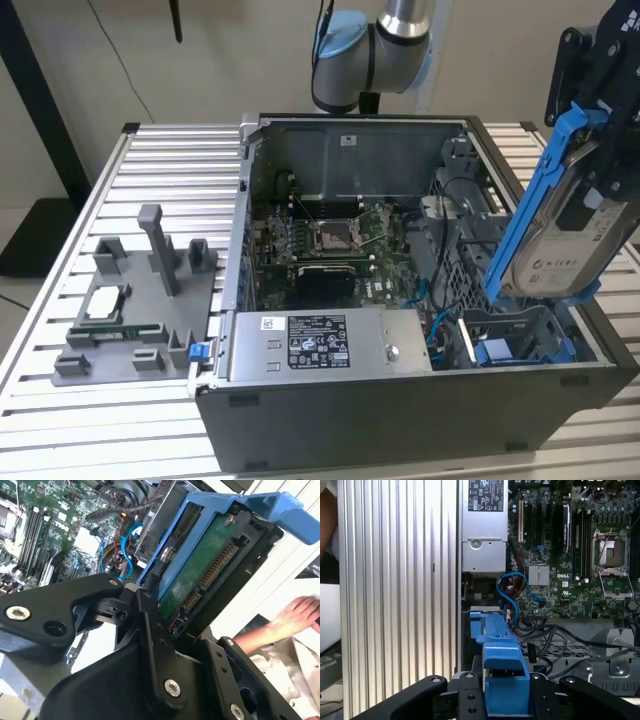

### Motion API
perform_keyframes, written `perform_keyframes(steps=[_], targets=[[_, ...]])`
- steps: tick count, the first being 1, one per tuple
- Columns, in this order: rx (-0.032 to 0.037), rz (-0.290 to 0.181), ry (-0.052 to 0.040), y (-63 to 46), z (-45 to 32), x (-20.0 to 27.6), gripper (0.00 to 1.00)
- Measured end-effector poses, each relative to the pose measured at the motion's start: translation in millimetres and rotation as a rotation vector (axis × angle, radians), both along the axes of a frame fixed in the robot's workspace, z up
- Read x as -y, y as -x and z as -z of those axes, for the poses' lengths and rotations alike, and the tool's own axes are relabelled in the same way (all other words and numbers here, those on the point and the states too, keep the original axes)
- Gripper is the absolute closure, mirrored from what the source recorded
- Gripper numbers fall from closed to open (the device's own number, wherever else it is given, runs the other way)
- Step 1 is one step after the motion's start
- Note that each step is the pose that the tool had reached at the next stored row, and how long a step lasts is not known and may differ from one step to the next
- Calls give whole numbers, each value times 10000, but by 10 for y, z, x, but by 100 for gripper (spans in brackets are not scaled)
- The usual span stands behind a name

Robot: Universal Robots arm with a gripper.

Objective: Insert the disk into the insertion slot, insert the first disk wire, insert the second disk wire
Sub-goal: 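Insert the disk into the insertion slot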

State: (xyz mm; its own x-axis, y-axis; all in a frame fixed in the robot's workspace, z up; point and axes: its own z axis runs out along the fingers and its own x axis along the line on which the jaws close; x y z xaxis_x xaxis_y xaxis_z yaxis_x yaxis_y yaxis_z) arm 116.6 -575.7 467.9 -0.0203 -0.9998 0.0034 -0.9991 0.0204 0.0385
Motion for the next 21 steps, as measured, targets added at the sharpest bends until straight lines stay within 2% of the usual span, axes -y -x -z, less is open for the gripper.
perform_keyframes(steps=[6, 15, 21], targets=[[0, 0, -2, 0, 28, 0, 100], [0, 0, -10, 0, 161, 0, 100], [0, -8, -17, 1, 215, 0, 100]])
